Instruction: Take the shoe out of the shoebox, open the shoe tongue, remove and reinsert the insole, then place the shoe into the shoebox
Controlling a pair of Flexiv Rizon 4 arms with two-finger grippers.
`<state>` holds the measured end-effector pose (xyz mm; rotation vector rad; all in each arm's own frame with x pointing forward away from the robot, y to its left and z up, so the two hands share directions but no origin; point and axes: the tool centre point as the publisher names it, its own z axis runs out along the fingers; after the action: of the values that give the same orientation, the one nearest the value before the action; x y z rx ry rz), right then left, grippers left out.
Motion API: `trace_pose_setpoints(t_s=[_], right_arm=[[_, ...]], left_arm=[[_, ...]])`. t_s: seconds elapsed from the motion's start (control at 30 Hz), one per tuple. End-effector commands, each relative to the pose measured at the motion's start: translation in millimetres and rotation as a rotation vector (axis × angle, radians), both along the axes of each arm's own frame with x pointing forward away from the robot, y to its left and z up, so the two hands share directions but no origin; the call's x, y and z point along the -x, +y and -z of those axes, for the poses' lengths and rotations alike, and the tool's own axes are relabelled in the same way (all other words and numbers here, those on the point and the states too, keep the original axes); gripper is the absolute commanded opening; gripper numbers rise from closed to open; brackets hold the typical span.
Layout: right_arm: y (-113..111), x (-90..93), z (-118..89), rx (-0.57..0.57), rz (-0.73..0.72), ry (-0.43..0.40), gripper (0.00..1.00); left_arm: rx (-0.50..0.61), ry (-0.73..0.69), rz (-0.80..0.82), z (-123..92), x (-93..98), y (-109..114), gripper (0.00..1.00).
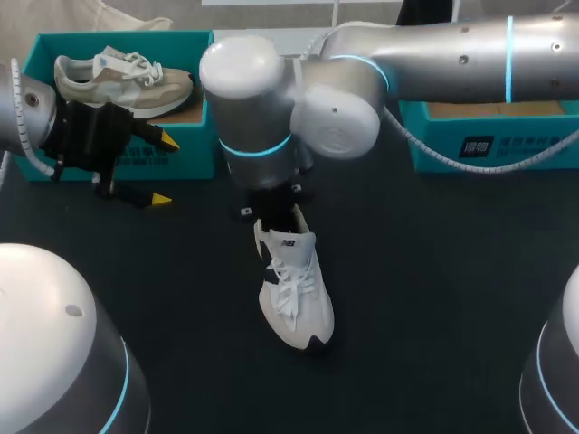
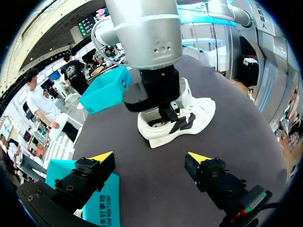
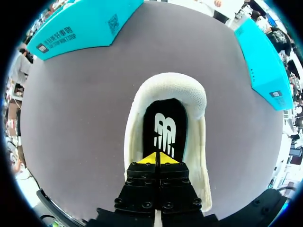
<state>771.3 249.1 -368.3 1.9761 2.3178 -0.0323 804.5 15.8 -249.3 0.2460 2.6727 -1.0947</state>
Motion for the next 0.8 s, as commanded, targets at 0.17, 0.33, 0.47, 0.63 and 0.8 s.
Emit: trace_pose_setpoints(t_s=[0.17, 0.33, 0.47, 0.63, 0.8], right_arm=[[-1.4, 14.5, -27.4, -0.102, 0.009, 0.129, 0.00], [-2.2, 29.5, -26.4, -0.106, 0.025, 0.157, 0.00], [-8.4, 37.8, -25.0, -0.096, 0.026, 0.166, 0.00], [-12.6, 39.2, -21.3, -0.078, 0.009, 0.184, 0.07], [-14.4, 37.5, -22.6, -0.038, -0.001, 0.183, 1.00]], left_arm=[[-0.003, 0.000, 0.000, 0.1, 0.1, -0.1, 1.00], [-0.003, 0.000, 0.000, 0.1, 0.1, -0.1, 1.00], [-0.003, 0.000, 0.000, 0.1, 0.1, -0.1, 1.00], [-0.003, 0.000, 0.000, 0.1, 0.1, -0.1, 1.00], [-0.003, 0.000, 0.000, 0.1, 0.1, -0.1, 1.00]])
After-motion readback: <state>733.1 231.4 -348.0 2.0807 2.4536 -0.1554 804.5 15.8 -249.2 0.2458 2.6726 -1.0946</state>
